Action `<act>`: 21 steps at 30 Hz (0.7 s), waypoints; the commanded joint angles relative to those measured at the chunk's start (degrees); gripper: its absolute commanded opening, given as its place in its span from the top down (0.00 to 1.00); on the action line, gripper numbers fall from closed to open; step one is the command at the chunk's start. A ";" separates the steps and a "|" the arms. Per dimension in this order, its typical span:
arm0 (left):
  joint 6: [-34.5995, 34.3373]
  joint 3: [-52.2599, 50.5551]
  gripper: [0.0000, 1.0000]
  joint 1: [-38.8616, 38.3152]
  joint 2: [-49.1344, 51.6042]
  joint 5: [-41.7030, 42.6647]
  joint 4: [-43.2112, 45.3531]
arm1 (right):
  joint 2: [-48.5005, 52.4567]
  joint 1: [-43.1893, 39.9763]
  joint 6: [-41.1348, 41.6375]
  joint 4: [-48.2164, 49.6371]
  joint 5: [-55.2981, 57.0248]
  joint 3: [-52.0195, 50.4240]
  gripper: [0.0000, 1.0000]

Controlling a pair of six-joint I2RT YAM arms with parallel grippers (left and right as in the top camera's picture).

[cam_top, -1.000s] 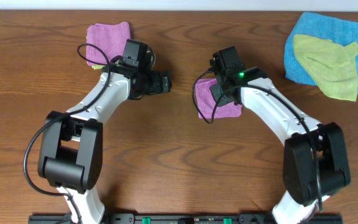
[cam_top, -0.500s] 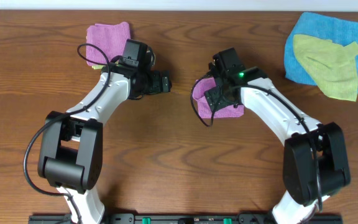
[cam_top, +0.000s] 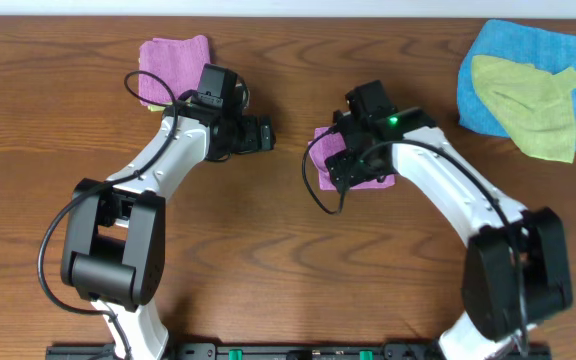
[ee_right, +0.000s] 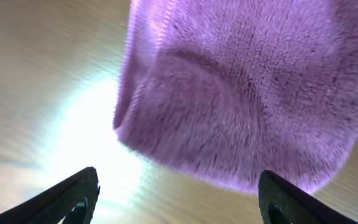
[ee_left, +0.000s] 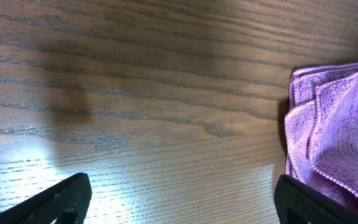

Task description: Fold the cloth

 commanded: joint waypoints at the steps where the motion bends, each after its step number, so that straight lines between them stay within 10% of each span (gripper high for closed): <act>1: -0.20 0.85 0.05 0.07 -1.73 0.37 -0.35 | -3.17 0.42 0.83 -0.72 -2.10 0.26 0.17; 7: -0.22 0.85 0.05 0.07 -1.73 0.39 -0.87 | -2.21 0.42 0.83 3.61 0.37 0.15 0.21; 9: -0.22 0.85 0.05 0.07 -1.73 0.37 -1.42 | -0.11 0.42 0.59 6.40 0.33 -0.72 0.52; 14: -0.15 0.85 0.05 0.07 -1.73 0.37 -2.08 | 2.99 0.42 3.61 6.34 0.24 -2.47 0.91; 21: 0.20 0.85 0.05 0.07 -1.73 0.37 -2.01 | 2.99 0.37 4.96 7.82 0.46 -7.76 0.96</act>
